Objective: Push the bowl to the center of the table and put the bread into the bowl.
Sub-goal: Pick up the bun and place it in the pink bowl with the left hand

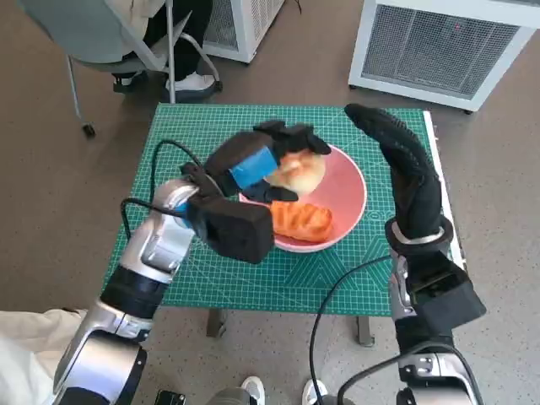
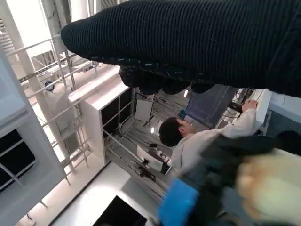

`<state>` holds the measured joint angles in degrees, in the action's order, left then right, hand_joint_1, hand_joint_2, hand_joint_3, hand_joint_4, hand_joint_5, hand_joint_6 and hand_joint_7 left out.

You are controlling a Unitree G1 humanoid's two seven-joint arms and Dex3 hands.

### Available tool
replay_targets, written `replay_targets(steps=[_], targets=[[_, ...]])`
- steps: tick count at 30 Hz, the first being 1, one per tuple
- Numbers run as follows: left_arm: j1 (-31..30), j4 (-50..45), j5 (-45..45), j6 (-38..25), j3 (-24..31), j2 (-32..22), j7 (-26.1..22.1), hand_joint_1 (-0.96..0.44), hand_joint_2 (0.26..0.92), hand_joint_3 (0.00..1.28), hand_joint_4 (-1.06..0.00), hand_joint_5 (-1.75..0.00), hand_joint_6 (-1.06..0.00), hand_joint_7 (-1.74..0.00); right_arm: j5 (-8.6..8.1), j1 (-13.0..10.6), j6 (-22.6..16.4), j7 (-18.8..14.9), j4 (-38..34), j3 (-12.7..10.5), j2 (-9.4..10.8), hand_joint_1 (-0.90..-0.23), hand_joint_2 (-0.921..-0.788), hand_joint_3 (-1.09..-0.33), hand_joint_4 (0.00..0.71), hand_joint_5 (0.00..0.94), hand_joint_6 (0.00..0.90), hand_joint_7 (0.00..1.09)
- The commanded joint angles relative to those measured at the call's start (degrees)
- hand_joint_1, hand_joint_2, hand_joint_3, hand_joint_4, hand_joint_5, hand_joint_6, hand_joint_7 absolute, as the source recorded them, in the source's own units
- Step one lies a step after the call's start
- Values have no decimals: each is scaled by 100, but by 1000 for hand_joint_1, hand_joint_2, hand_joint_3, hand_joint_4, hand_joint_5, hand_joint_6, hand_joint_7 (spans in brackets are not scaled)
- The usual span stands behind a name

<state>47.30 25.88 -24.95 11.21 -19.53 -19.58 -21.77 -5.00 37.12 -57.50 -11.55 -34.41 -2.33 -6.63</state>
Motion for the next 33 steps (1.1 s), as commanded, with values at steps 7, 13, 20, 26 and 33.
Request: replay_targets(steps=[7, 13, 20, 26, 33], targets=[[48, 24, -123, 37, -18, 67, 155, -422, 921, 173, -5, -20, 1, -499, -30, -205, 151, -22, 100, -31, -2, -510, -921, -796, 152, 350, -1, 760], [-73, -85, 79, -5, 139, 69, 119, -425, 921, 171, 0, -1, 1, -476, -1, -212, 163, 10, 109, -42, 13, -512, -921, -795, 151, 354, -1, 759], [-349, -495, 696, -69, 562, 71, 13, -421, 921, 166, -1, 0, -10, -467, 57, -194, 206, 69, 167, -59, 31, -510, -921, -794, 150, 356, -1, 758], [-678, -788, 1274, 215, 1039, 157, 234, -422, 921, 184, -9, -1, -71, -357, 62, -143, 248, 96, 227, -84, 35, -513, -921, -790, 152, 356, -1, 757], [-1174, -1214, 2024, 982, 1628, 570, 751, -379, 921, 233, -55, -14, -131, -264, 13, -44, 357, 85, 389, -87, 51, -515, -921, -781, 160, 346, -1, 750]])
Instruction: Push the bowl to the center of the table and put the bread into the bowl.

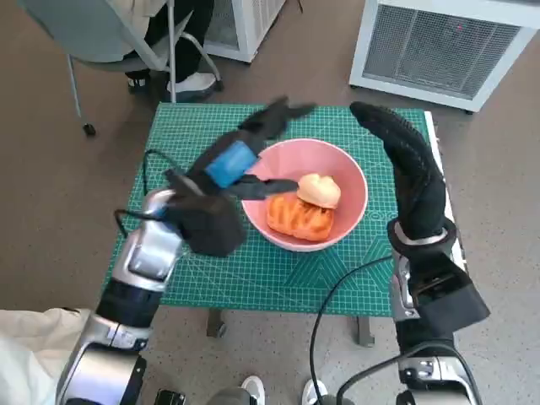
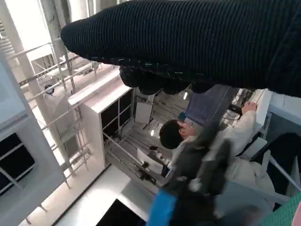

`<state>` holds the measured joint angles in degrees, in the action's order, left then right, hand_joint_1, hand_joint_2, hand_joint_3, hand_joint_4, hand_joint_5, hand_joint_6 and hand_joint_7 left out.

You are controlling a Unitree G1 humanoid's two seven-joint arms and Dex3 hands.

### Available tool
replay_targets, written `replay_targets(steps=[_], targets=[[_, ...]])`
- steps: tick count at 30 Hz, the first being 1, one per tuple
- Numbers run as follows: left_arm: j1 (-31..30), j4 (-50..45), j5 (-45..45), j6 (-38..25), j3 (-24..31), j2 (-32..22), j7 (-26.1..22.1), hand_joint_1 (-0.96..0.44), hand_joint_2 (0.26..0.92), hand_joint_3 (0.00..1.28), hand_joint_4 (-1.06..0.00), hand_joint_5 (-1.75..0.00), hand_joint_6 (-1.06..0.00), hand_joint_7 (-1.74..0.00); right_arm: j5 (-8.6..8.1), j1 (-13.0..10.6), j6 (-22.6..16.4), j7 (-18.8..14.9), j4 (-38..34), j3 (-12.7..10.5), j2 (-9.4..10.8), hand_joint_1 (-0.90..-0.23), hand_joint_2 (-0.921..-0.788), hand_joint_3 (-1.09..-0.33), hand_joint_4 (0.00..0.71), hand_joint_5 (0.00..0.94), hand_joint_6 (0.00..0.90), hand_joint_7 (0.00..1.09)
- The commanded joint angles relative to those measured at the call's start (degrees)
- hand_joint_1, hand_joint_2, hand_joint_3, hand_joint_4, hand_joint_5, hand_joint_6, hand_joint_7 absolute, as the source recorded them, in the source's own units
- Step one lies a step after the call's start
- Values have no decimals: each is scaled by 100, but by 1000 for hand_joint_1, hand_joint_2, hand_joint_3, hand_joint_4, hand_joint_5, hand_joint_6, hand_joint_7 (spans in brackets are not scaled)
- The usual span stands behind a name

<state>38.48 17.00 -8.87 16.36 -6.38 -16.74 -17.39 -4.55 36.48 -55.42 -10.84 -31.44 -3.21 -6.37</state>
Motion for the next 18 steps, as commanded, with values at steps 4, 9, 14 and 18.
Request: replay_targets(steps=[4, 9, 14, 18], targets=[[-535, -479, 740, 883, 480, 600, 541, -353, 921, 282, -84, -23, -141, -260, -81, 115, 246, -7, 161, -5, 32, -517, -921, -777, 166, 336, -1, 737], [-692, -467, 929, 1371, 572, 806, 660, -343, 921, 346, -103, -24, -132, -270, -126, 228, 369, -26, 239, 2, 47, -519, -921, -778, 176, 315, -1, 713], [-798, -515, 1043, 1618, 634, 786, 602, -333, 921, 378, -151, -41, -129, -291, -200, 328, 487, -63, 340, 28, 82, -525, -921, -778, 183, 290, -1, 725], [-840, -511, 1121, 1789, 682, 760, 565, -341, 921, 395, -175, -46, -120, -295, -232, 372, 568, -84, 432, 58, 101, -527, -921, -781, 187, 275, -1, 758]])
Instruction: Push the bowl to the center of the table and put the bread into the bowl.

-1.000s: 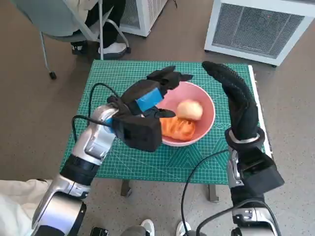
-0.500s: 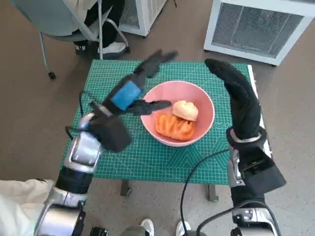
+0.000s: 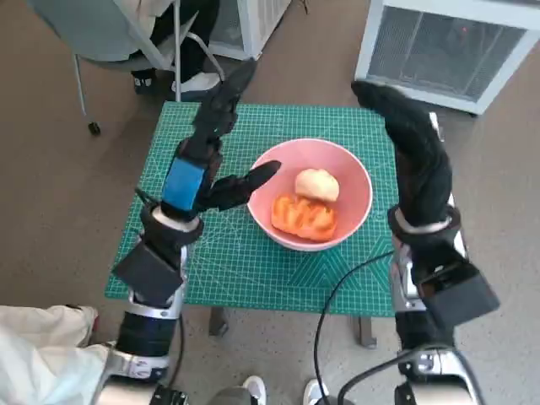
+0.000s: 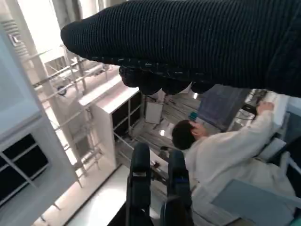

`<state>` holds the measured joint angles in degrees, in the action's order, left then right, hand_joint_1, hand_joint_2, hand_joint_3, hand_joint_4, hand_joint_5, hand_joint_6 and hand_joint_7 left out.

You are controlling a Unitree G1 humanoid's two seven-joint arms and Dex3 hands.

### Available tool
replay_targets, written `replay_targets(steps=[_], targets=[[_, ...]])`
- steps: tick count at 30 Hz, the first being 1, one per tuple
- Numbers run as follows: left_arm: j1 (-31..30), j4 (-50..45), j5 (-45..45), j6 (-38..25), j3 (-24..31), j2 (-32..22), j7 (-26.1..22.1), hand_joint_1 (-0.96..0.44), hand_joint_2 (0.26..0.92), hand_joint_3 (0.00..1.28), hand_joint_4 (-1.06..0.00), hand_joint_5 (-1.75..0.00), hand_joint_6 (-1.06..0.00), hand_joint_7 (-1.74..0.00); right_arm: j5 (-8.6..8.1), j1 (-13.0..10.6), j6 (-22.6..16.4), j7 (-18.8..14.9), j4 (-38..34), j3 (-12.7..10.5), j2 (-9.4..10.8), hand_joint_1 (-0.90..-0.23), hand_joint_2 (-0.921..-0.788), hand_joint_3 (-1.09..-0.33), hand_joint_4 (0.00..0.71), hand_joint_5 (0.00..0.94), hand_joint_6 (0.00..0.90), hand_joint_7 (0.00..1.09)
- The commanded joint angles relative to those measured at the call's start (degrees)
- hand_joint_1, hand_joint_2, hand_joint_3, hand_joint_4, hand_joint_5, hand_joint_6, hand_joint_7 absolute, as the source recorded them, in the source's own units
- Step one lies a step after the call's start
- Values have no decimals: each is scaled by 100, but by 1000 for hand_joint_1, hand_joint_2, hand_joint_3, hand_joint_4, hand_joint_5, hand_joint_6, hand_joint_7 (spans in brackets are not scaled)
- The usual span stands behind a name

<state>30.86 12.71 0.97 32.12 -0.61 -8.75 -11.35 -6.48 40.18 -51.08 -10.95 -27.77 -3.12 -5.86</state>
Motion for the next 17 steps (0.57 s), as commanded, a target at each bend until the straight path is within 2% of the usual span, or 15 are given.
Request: replay_targets(steps=[1, 17], targets=[[-86, -68, 174, 269, 122, -38, -58, -344, 921, 398, -180, -47, -116, -295, -37, 20, 151, -78, 80, 55, 49, -526, -921, -783, 188, 271, -1, 766], [18, 179, 392, 609, 289, -46, -146, -403, 921, 418, -208, -24, -131, -247, -27, 129, 330, -130, 170, 53, -3, -520, -921, -794, 211, 252, -1, 807]])
